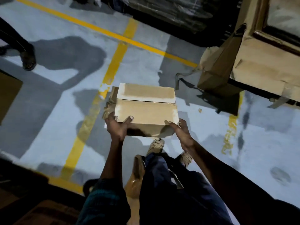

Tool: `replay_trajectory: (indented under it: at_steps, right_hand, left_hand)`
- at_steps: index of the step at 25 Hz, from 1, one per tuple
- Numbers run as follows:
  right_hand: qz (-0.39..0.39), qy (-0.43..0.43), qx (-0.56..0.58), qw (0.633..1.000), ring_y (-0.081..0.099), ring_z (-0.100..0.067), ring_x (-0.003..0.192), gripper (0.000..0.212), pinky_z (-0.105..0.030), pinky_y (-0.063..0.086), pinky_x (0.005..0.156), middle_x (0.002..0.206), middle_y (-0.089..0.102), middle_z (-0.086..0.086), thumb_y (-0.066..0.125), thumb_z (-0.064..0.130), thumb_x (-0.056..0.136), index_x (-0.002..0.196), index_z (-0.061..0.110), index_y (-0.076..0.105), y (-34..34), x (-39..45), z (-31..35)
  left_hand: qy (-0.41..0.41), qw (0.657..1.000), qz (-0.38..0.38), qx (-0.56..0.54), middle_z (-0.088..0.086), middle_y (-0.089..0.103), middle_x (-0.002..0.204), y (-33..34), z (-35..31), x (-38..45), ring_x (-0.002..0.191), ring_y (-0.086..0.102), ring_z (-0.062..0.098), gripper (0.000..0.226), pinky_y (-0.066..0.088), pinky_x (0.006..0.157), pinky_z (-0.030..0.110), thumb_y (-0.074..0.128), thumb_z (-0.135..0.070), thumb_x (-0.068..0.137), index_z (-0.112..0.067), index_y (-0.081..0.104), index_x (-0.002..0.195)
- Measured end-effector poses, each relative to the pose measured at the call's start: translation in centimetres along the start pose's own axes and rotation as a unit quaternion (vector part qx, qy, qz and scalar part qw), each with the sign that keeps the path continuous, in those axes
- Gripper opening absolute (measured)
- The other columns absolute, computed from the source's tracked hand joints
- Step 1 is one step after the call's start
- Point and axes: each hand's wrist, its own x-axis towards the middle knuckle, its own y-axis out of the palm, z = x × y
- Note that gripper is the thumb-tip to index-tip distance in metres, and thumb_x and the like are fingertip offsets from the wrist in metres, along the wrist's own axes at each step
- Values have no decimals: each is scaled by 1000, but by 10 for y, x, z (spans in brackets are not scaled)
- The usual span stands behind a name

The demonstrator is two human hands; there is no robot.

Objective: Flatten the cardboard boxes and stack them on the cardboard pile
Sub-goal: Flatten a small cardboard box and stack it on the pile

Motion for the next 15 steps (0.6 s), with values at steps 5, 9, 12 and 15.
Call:
replay_trajectory:
  at_steps: [5, 9, 12, 15]
  right_hand:
    - [-78, -46, 67, 994, 56, -17, 70, 19, -28, 48, 57, 90, 58, -9, 58, 1, 94, 106, 6, 44, -50, -24, 23]
    - [-163, -3, 151, 975, 60, -26, 76, 32, -38, 48, 64, 91, 60, -8, 68, 13, 84, 110, 11, 48, -121, -30, -5]
    - [-255, 30, 155, 954, 62, -27, 76, 54, -34, 51, 60, 91, 63, -15, 76, 40, 67, 105, 6, 58, -178, -19, -50]
    - [-315, 62, 196, 926, 64, -27, 78, 57, -37, 53, 64, 101, 67, -17, 78, 41, 63, 107, 9, 62, -217, 0, -92]
  left_hand:
    - [-6, 994, 10, -104, 6, 47, 120, 36, -65, -44, 101, 60, 24, 56, 54, 81, 28, 89, -36, 69, -7, 63, 110]
    - [25, 989, 82, -124, 5, 47, 119, 87, -90, -103, 100, 62, 24, 55, 58, 85, 35, 86, -27, 74, -7, 62, 119]
    - [30, 987, 135, -80, 8, 56, 119, 134, -98, -140, 98, 58, 16, 53, 52, 86, 28, 85, -28, 74, -9, 65, 119]
    - [90, 978, 182, -55, 5, 66, 106, 193, -99, -158, 88, 67, 17, 44, 59, 79, 35, 83, -38, 68, -23, 69, 108]
